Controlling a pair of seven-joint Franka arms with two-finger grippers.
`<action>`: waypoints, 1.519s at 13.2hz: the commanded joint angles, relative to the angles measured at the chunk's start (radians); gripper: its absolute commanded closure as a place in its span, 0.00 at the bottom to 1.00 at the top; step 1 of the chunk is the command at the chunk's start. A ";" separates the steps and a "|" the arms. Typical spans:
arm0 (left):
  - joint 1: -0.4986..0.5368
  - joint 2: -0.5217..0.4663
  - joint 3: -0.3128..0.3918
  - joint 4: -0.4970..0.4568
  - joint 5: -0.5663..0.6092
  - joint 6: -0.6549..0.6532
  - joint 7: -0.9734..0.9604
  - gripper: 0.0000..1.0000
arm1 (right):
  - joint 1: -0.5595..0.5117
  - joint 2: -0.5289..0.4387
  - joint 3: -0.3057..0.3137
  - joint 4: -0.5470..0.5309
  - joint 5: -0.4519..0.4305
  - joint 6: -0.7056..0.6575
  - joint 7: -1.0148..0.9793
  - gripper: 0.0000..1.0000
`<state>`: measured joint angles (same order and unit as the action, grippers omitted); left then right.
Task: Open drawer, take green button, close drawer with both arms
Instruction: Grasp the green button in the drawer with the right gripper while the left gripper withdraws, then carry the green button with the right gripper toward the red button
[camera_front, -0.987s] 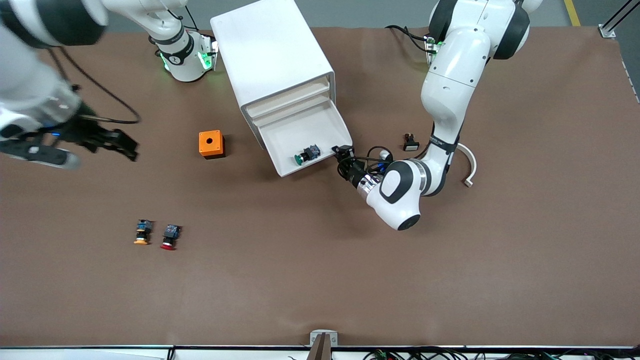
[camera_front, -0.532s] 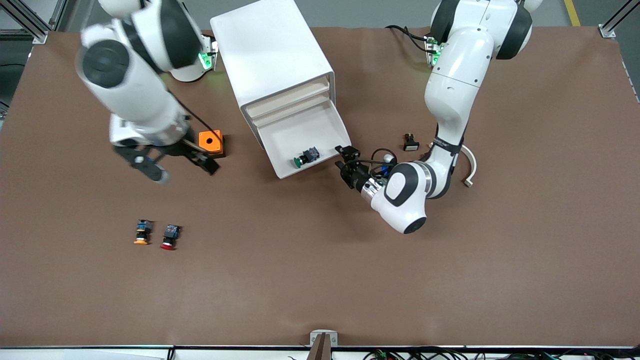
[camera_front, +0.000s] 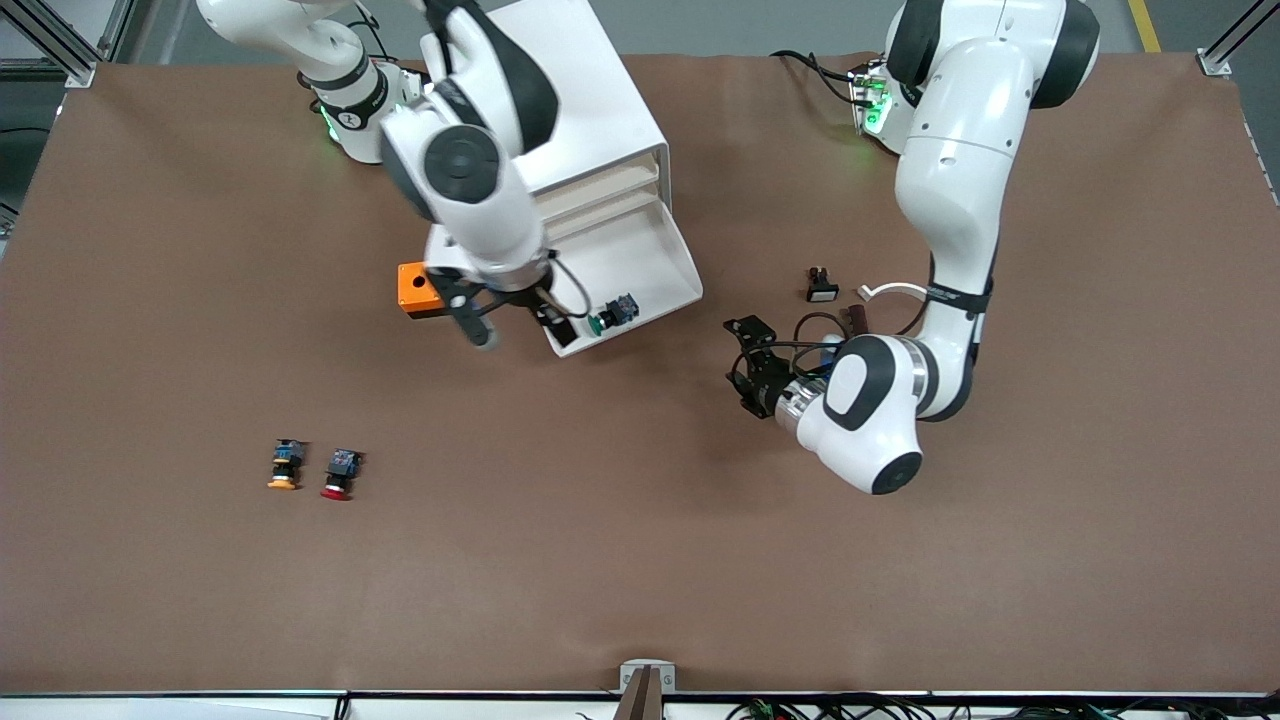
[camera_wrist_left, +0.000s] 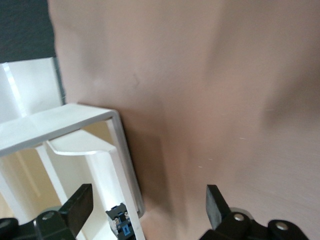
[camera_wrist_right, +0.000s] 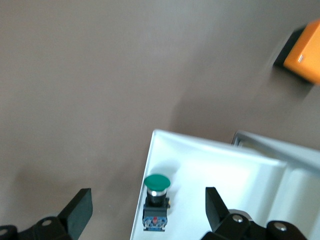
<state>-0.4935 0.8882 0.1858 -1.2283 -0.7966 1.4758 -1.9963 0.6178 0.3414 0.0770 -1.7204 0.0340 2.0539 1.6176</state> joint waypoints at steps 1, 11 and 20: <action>-0.013 -0.057 0.075 0.010 0.043 -0.003 0.060 0.01 | 0.052 0.050 -0.011 -0.020 0.011 0.076 0.073 0.00; -0.022 -0.351 0.092 0.000 0.426 -0.034 0.514 0.01 | 0.131 0.093 -0.011 -0.171 0.007 0.334 0.176 0.03; -0.054 -0.385 0.075 -0.002 0.536 -0.026 0.857 0.01 | 0.120 0.073 -0.009 -0.173 0.001 0.353 0.084 1.00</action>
<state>-0.5459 0.5286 0.2661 -1.2092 -0.2874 1.4424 -1.2436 0.7414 0.4365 0.0740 -1.8871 0.0334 2.4046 1.7370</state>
